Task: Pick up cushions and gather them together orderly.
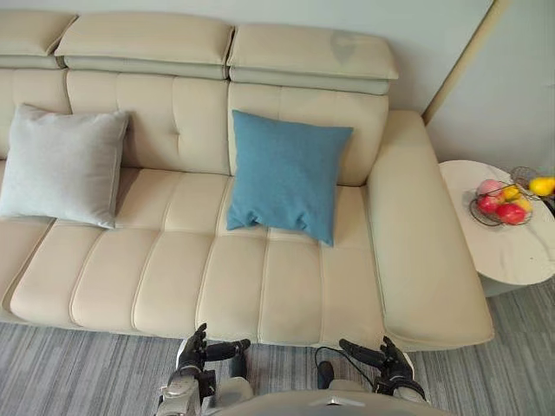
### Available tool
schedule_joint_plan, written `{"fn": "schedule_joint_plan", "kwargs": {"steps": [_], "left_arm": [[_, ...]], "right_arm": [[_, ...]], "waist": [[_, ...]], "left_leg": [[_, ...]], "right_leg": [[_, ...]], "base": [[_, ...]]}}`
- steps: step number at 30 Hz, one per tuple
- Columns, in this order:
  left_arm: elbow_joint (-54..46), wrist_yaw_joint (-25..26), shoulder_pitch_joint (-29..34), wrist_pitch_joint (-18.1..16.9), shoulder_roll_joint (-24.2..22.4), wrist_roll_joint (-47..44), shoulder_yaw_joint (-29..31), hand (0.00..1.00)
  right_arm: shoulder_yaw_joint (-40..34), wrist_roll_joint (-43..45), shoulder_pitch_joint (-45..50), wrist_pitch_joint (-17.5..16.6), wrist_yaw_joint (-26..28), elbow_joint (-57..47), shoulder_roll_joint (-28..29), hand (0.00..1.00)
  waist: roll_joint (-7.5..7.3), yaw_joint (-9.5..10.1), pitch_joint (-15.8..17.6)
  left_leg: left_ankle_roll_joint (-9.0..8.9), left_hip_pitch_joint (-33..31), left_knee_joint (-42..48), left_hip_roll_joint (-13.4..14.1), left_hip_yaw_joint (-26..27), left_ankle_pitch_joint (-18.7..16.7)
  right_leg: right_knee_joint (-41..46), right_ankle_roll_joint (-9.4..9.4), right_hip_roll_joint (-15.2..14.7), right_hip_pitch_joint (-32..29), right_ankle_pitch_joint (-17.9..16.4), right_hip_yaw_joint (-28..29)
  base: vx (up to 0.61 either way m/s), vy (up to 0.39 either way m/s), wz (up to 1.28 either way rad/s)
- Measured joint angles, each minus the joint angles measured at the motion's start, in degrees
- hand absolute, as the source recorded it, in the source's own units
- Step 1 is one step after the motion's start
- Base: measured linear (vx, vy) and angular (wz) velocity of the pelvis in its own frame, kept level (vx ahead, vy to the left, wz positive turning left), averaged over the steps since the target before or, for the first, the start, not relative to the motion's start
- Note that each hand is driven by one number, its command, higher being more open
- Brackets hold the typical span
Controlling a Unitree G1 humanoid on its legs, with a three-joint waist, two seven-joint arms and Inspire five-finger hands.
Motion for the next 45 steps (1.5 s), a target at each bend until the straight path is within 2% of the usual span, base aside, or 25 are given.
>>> {"fn": "schedule_joint_plan", "kwargs": {"steps": [2,3,4,5,6,7,8,9,11,12,13,15,17,18,20,21,22,23,24,26,27,33,39,40,45], "left_arm": [[0.0,0.0,-0.7,0.1,-0.1,0.0,0.0,1.00],[-0.1,0.0,-0.7,0.1,-0.6,0.1,0.4,1.00],[-0.2,0.0,-0.8,0.1,-0.8,0.2,1.6,1.00],[-0.6,0.1,-0.8,0.2,-0.8,0.2,1.7,1.00],[-1.2,0.1,-0.7,0.3,-0.7,0.4,2.7,1.00],[-1.1,0.0,-0.7,0.5,-1.4,0.5,2.8,1.00],[-1.4,0.0,-0.7,0.5,-3.0,0.6,3.2,1.00],[-1.9,-0.1,-0.7,0.5,-3.5,0.9,3.6,1.00],[-2.1,0.5,-2.9,0.5,-3.0,1.2,3.3,1.00],[-2.0,0.5,-3.3,0.7,-3.3,1.2,3.0,1.00],[-2.3,0.5,-3.5,0.6,-4.5,1.3,1.1,1.00],[-2.6,0.5,-3.3,0.6,-5.7,1.9,-0.6,1.00],[-3.5,0.3,-3.5,0.6,-6.2,2.4,-1.4,1.00],[-3.8,0.4,-3.4,0.6,-6.3,2.4,-1.3,1.00],[-3.8,0.5,-3.4,0.5,-6.3,2.4,-1.3,1.00],[-3.7,0.5,-3.3,0.6,-6.3,2.4,-1.2,1.00],[-3.7,0.5,-3.2,0.6,-6.3,2.4,-1.2,1.00],[-3.3,0.4,-3.1,0.6,-6.5,2.4,-0.7,1.00],[-3.3,0.4,-3.0,0.6,-6.6,2.4,-0.7,1.00],[-3.1,0.5,-2.3,1.1,-5.0,2.4,-0.7,1.00],[-2.8,0.5,-2.2,1.2,-4.8,2.4,-0.7,1.00],[0.3,0.5,-0.9,1.4,-3.4,3.4,-0.7,1.00],[3.1,0.4,-0.8,1.8,-2.0,4.6,-0.7,1.00],[5.7,0.1,-0.9,1.7,-2.0,4.7,-0.1,1.00],[5.7,0.1,-0.9,1.7,-2.0,4.7,-0.1,1.00]], "right_arm": [[0.0,0.4,0.0,0.1,0.0,0.0,0.6,1.00],[0.0,0.8,-0.5,0.3,-0.1,-0.1,1.2,1.00],[0.0,1.1,-0.6,0.5,-0.1,-0.1,2.0,1.00],[0.1,1.1,-0.2,0.6,0.1,0.0,2.5,1.00],[0.0,1.2,-0.3,0.5,0.1,0.2,2.6,1.00],[-0.1,1.2,-0.8,0.4,0.0,0.1,2.5,1.00],[-0.1,1.2,-1.9,0.1,-0.3,-0.3,1.2,1.00],[0.0,1.2,-2.9,0.1,-0.5,-0.4,1.2,1.00],[0.0,1.7,-5.3,0.1,-1.2,-0.6,1.6,1.00],[0.0,1.9,-5.9,0.0,-1.3,-0.7,1.3,1.00],[0.0,2.2,-6.0,-0.1,-1.7,-1.5,1.2,1.00],[0.1,2.2,-4.5,0.1,-2.0,-1.7,1.3,1.00],[0.1,2.2,-2.7,0.6,-2.4,-1.6,1.9,1.00],[0.1,2.3,-2.0,0.7,-2.5,-1.6,1.8,1.00],[0.1,2.4,-1.4,0.7,-2.5,-1.7,1.8,1.00],[0.0,2.5,-1.1,0.8,-2.4,-1.6,1.6,1.00],[0.0,2.5,-1.1,0.8,-2.3,-1.6,1.6,1.00],[-0.4,2.5,-1.2,0.9,-2.3,-1.6,1.6,1.00],[-0.6,2.5,-1.2,0.9,-2.2,-1.6,1.5,1.00],[-1.0,2.8,-1.1,1.1,-1.2,0.2,3.6,1.00],[-1.6,2.9,-1.2,1.2,-0.8,0.9,3.6,1.00],[-7.6,3.2,-2.0,1.4,-0.9,4.3,2.8,1.00],[-11.7,3.2,-2.3,2.2,-1.0,6.5,2.4,1.00],[-11.2,3.1,-3.9,2.5,-0.7,9.6,-0.5,1.00],[-11.2,3.1,-3.9,2.5,-0.7,9.6,-0.5,1.00]], "waist": [[-0.62,-0.05,-0.1],[0.05,0.75,0.0],[-0.26,0.47,0.1],[-1.44,0.38,-0.3],[-3.17,0.87,-1.0],[-2.50,1.38,-1.7],[-0.98,2.74,-2.0],[-1.23,3.49,-1.8],[-2.44,3.81,-1.2],[-0.82,3.98,-0.3],[1.79,3.98,0.7],[3.61,3.84,0.8],[3.31,3.62,1.1],[3.24,3.58,1.1],[3.05,3.21,1.2],[3.22,2.77,1.1],[3.22,2.73,1.1],[3.70,2.34,0.9],[3.63,2.26,0.9],[0.36,1.08,-0.8],[0.13,0.93,-1.0],[0.85,0.62,-2.7],[0.75,0.38,-3.0],[2.54,-0.83,-1.0],[2.54,-0.82,-1.0]], "left_leg": [[0.43,-1.0,1.8,0.5,-0.2,-0.6],[0.72,-1.7,1.8,2.2,0.2,-0.6],[0.82,-2.3,3.2,2.7,-0.2,-0.5],[0.97,-2.5,5.2,2.3,-0.8,-0.9],[0.05,-4.3,8.6,1.6,-1.5,-1.9],[0.28,-6.2,10.2,1.8,-1.6,-2.6],[1.54,-7.8,9.9,2.7,-1.7,-2.2],[1.44,-8.5,10.4,2.7,-0.8,-1.4],[1.74,-12.8,12.8,1.7,0.0,-0.9],[1.43,-13.3,12.9,2.5,-0.5,-0.4],[1.20,-13.0,11.5,3.6,-1.6,0.9],[0.75,-12.9,10.3,4.2,-2.0,1.4],[0.63,-14.8,14.3,4.9,-1.2,-0.7],[1.41,-15.3,22.1,5.1,-1.5,-4.6],[2.25,-15.1,28.2,5.4,-1.6,-9.5],[1.96,-14.3,33.4,6.8,-1.7,-13.7],[1.93,-14.3,33.7,6.9,-1.7,-14.0],[0.82,-13.0,33.7,7.4,-1.6,-16.7],[0.59,-12.7,33.2,7.1,-1.6,-17.1],[1.69,-10.6,26.5,2.6,-0.6,-15.8],[1.96,-9.7,25.0,1.6,-0.4,-15.2],[2.50,-6.0,17.3,-2.9,-0.3,-13.0],[3.38,-2.4,13.2,-3.8,-0.4,-10.7],[2.38,7.3,-0.6,-4.2,-1.6,-4.5],[2.38,7.3,-0.6,-4.2,-1.6,-4.5]], "right_leg": [[-0.3,-1.77,0.2,0.0,0.4,-0.5],[6.4,-4.42,0.6,-2.2,-3.0,-2.7],[20.8,-4.01,-0.3,-5.7,-6.8,-5.0],[30.7,-2.14,-1.6,-6.4,-8.2,-6.1],[31.5,-0.45,-1.9,-7.4,-7.5,-6.7],[28.9,-0.02,-1.3,-7.6,-7.2,-6.4],[22.3,1.50,1.1,-5.0,-8.8,-5.3],[22.8,1.60,1.1,-4.9,-10.6,-4.7],[15.7,-2.06,0.8,-3.5,-14.2,-4.6],[14.2,-2.47,2.0,-3.1,-12.8,-5.1],[10.9,-2.97,3.3,-1.4,-10.7,-6.3],[10.5,-3.14,3.8,-1.1,-10.0,-8.0],[9.8,-3.98,2.4,-1.2,-8.8,-10.9],[10.4,-3.86,1.5,-1.1,-8.6,-11.5],[11.1,-3.71,0.5,-1.1,-8.5,-12.0],[11.6,-3.10,-0.2,-1.2,-8.2,-12.2],[11.6,-3.03,-0.2,-1.3,-8.1,-12.2],[11.3,-1.44,-0.6,-1.0,-7.3,-12.0],[11.1,-0.83,-0.6,-0.9,-7.3,-11.9],[7.7,0.89,-3.3,-0.4,-6.3,-11.2],[6.6,0.83,-3.8,0.3,-6.0,-11.0],[0.0,0.26,-4.8,3.0,-2.2,-7.9],[-3.7,0.02,-4.3,6.0,-1.2,-7.8],[-6.1,-0.73,-2.6,9.2,-0.4,-7.2],[-6.1,-0.73,-2.6,9.2,-0.4,-7.2]], "base": [[-0.08,-0.011,-0.09],[-0.11,-0.070,-0.07],[-0.09,-0.100,0.11],[-0.08,-0.156,0.25],[-0.05,-0.149,0.14],[-0.09,-0.125,-0.30],[-0.09,-0.039,-0.50],[-0.10,-0.035,-0.44],[-0.17,-0.106,-0.14],[-0.22,-0.092,0.04],[-0.21,-0.019,0.19],[-0.22,-0.015,0.39],[-0.09,0.032,0.58],[-0.03,0.054,0.41],[-0.02,0.110,0.21],[-0.04,0.163,0.14],[-0.08,0.269,0.05],[-0.09,0.260,-0.01],[-0.13,0.315,0.07],[-0.11,0.240,0.18],[-0.07,0.164,0.12],[0.00,0.057,0.05],[0.12,-0.015,-0.07],[0.00,0.000,0.00],[0.00,0.000,0.00]]}}
